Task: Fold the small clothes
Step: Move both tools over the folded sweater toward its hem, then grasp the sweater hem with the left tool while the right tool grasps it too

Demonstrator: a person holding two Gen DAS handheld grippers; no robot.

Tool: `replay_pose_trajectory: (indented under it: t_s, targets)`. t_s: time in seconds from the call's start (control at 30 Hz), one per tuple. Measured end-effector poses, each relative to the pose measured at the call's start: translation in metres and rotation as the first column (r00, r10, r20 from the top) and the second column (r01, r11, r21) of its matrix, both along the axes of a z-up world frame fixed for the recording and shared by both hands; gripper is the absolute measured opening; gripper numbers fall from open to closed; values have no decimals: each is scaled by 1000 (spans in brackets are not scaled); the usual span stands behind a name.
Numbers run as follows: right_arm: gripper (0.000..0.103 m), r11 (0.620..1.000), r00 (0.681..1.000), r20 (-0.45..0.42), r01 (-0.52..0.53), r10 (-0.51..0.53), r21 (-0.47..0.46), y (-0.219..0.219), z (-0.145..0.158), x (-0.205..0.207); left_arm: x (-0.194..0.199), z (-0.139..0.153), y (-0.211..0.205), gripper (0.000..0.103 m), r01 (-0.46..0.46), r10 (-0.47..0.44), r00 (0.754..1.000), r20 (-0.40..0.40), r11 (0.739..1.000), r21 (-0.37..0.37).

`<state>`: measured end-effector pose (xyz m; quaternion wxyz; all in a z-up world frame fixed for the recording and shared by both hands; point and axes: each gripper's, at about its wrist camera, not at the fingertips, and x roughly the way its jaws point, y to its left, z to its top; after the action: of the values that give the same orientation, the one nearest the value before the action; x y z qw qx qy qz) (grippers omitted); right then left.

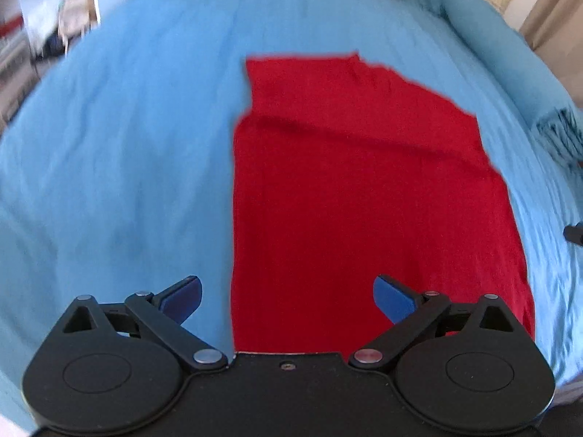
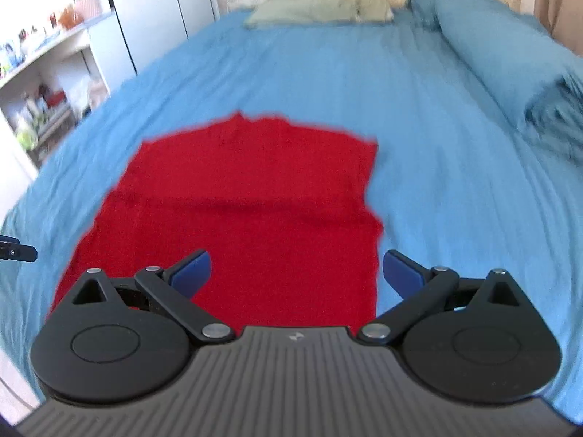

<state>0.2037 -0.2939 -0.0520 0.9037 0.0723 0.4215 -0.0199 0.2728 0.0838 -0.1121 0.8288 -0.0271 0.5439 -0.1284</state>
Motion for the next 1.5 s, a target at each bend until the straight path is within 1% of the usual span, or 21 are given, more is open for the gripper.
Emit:
replay_pose_trajectory:
  t_s: [0.07,0.2,0.27,0.33,0.37,0.4,0.5,0.6,0.63,0.67,0.8,0.9,1.07,1.17,1.23,1.27,1.3,1.37,1.4,1.47,1.5]
  targets:
    - [103,1000,997,-75,8,-7,14,2,-14,-22,-13,-13,8,97,-2,2,999,-54,1000,-7]
    - [103,999,978,-208,34,-27,32,7,-46,-53,-37,-39,16,81,-7,0,985,-173,999,-42]
    - [103,998,967,-254,44,-33,36,7,-58,-66,-43,-47,16,76,5,-16,977,-211,999,-52]
    - [103,998,954,-296,46,-35,32,9,-70,-75,-50,-57,15,67,9,-17,972,-235,999,-35]
    - [103,999,946,-321,43,-32,29,10,-77,-80,-51,-60,16,66,3,-12,969,-247,999,-38]
    - [97,999,939,-344,40,-28,27,10,-83,-85,-53,-64,16,64,-3,-8,967,-257,999,-45]
    - [89,999,916,-402,39,-21,35,10,-97,-95,-56,-67,14,62,-5,-5,968,-251,999,-39]
    - [89,997,903,-429,55,-28,50,5,-101,-102,-57,-69,16,56,-9,-3,968,-251,999,-44]
    - [89,997,899,-436,60,-31,52,4,-102,-103,-57,-70,15,49,-7,-4,968,-252,999,-45]
    - [87,996,897,-440,67,-36,55,4,-103,-104,-57,-70,17,47,-5,-7,968,-252,999,-45]
    - [83,990,890,-451,117,-70,76,3,-104,-106,-57,-68,15,28,12,-25,968,-248,998,-53]
    - [79,985,883,-459,152,-98,83,1,-104,-107,-55,-69,9,24,22,-32,968,-248,999,-44]
    - [75,982,878,-465,172,-115,83,1,-105,-109,-48,-74,5,20,-2,-12,965,-260,999,-54]
    - [72,981,876,-467,178,-120,82,1,-104,-108,-47,-75,7,14,-1,-11,965,-261,999,-44]
    - [69,979,874,-468,187,-128,81,0,-104,-107,-45,-76,4,9,5,-13,966,-260,999,-33]
    - [64,979,874,-469,189,-130,80,0,-104,-107,-43,-77,-2,8,5,-12,966,-257,1000,-28]
    - [53,979,874,-469,186,-129,77,1,-104,-107,-43,-77,-3,7,9,-14,967,-256,1000,-22]
    - [42,983,874,-471,172,-119,70,5,-103,-104,-43,-76,-7,6,16,-18,968,-249,1000,-10]
    - [31,984,875,-471,164,-111,72,6,-102,-104,-44,-75,-8,5,19,-20,969,-246,1000,-5]
    - [21,987,877,-472,140,-88,77,10,-102,-101,-45,-72,-7,5,14,-15,970,-243,1000,-5]
    - [21,989,879,-470,127,-78,73,13,-100,-100,-46,-70,-5,5,7,-9,969,-245,1000,-8]
